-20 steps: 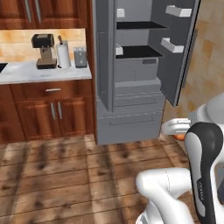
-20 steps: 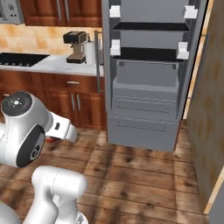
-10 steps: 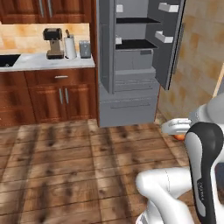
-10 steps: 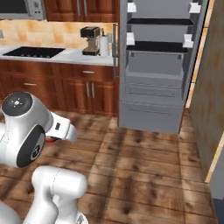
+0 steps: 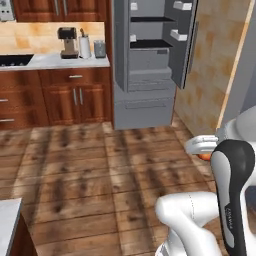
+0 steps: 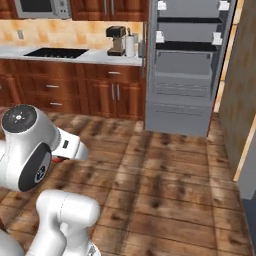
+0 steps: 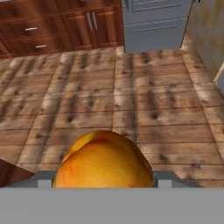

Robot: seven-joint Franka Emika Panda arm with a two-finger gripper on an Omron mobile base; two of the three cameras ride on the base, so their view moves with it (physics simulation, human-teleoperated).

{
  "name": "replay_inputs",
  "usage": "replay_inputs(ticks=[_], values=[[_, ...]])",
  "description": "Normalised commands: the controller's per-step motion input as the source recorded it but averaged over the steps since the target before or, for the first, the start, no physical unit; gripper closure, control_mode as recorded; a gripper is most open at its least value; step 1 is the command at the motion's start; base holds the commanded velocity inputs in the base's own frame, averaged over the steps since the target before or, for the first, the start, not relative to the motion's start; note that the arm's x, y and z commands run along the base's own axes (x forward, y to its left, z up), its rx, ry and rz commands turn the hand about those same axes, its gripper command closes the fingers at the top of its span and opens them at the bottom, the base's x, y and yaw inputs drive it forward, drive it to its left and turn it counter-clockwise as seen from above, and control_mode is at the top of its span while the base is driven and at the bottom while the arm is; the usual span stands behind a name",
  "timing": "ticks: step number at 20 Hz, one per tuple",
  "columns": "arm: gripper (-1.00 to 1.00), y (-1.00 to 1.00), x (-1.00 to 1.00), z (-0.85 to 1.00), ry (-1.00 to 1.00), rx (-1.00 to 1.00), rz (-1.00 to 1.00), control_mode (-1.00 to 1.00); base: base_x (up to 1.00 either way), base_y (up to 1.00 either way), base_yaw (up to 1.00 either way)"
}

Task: Retrieve the banana and peach from the fridge and place them into the bowl on the dining table.

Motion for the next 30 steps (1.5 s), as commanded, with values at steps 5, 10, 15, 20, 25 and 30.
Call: replay_inputs(ticks=[5, 10, 15, 20, 25, 30], values=[[1.0, 0.0, 0.0, 0.0, 0.0, 0.0, 0.0, 1.0, -1.0, 0.38, 0.0], [1.0, 0.0, 0.0, 0.0, 0.0, 0.0, 0.0, 1.0, -1.0, 0.51, 0.0], [1.0, 0.0, 0.0, 0.0, 0.0, 0.0, 0.0, 1.0, -1.0, 0.6, 0.0], [1.0, 0.0, 0.0, 0.0, 0.0, 0.0, 0.0, 1.0, -1.0, 0.68, 0.0], [1.0, 0.0, 0.0, 0.0, 0.0, 0.0, 0.0, 1.0, -1.0, 0.75, 0.0], [1.0, 0.0, 0.0, 0.0, 0.0, 0.0, 0.0, 1.0, -1.0, 0.72, 0.0]])
